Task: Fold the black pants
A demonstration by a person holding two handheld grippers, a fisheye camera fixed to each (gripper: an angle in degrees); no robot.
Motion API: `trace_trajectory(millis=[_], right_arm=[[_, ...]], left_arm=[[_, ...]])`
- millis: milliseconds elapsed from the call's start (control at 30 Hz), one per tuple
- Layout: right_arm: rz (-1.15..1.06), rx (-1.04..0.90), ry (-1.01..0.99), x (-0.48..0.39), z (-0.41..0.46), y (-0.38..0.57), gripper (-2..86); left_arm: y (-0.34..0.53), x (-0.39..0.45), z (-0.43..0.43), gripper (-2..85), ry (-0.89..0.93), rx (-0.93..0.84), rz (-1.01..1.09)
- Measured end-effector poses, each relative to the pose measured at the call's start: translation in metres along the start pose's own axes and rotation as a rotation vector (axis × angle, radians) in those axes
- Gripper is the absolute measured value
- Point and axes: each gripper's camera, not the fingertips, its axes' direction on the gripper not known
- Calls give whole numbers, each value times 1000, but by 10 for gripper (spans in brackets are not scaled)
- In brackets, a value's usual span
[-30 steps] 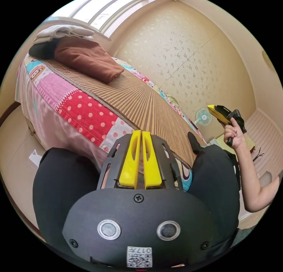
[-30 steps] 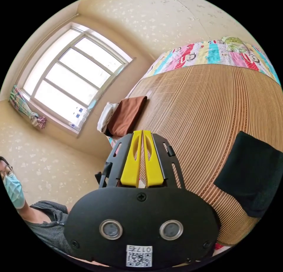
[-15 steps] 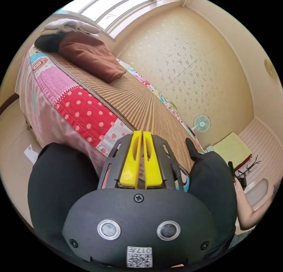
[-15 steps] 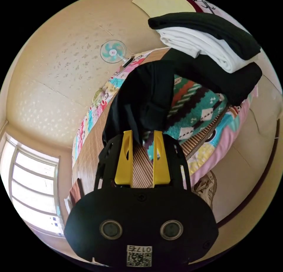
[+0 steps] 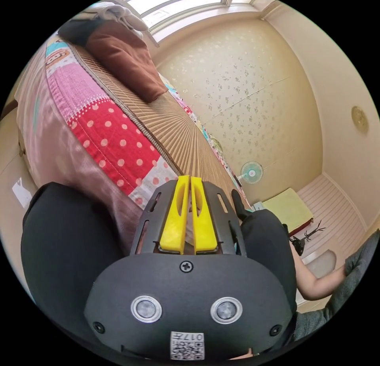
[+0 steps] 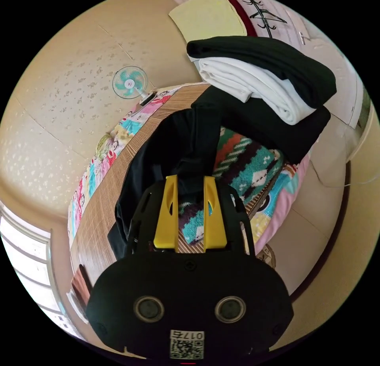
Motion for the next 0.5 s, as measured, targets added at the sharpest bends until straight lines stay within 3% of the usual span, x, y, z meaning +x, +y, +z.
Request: trace_trajectory(millis=[100, 267, 400, 500], right_arm=[[-2, -7, -123, 40, 11, -3, 100], [71, 96, -109, 95, 16, 15, 116], [73, -13, -263, 130, 60, -3, 106], [51, -102, -322, 125, 92, -15, 37]], left_arm=[[-2, 1, -1, -10, 8, -7, -3], [-2, -2, 0, -10, 47, -19, -43], [4, 7, 2, -10, 13, -22, -26], [9, 3, 5, -10, 43, -21, -52]])
